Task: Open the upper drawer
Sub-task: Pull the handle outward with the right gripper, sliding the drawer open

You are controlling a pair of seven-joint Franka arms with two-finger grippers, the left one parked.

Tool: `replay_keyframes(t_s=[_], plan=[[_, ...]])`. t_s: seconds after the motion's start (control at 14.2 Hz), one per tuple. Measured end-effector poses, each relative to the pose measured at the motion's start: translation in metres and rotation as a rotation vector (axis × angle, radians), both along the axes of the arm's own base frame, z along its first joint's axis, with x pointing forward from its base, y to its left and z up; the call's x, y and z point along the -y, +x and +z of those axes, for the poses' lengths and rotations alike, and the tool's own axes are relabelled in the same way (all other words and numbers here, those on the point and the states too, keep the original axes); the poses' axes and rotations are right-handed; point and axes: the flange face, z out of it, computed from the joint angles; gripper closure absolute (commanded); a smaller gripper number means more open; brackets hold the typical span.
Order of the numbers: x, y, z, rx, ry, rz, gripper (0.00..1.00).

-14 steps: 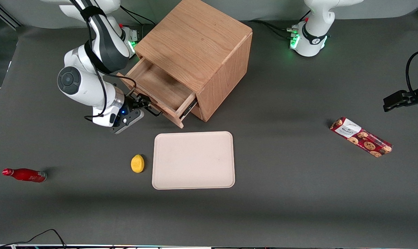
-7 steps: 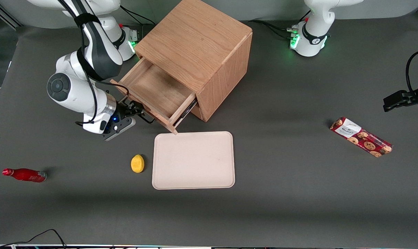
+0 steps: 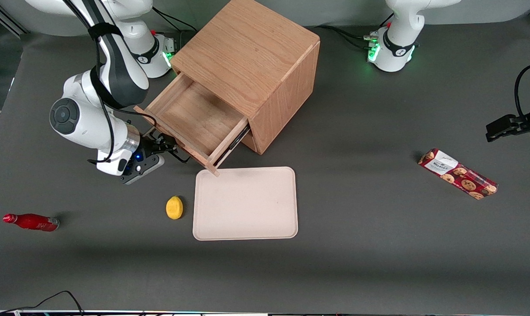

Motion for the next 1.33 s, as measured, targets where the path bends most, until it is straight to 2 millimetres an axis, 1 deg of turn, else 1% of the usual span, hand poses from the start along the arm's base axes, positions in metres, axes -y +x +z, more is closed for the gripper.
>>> replay_keyframes(t_s=[0.21, 0.63, 0.91, 1.33], plan=[[0.009, 0.007, 0.001, 0.007, -0.002, -0.015, 0.00], [0.015, 0.012, 0.001, 0.012, -0.003, -0.014, 0.00], [0.030, 0.019, 0.001, 0.019, -0.006, -0.026, 0.00], [0.038, 0.023, 0.002, 0.024, -0.011, -0.035, 0.00]])
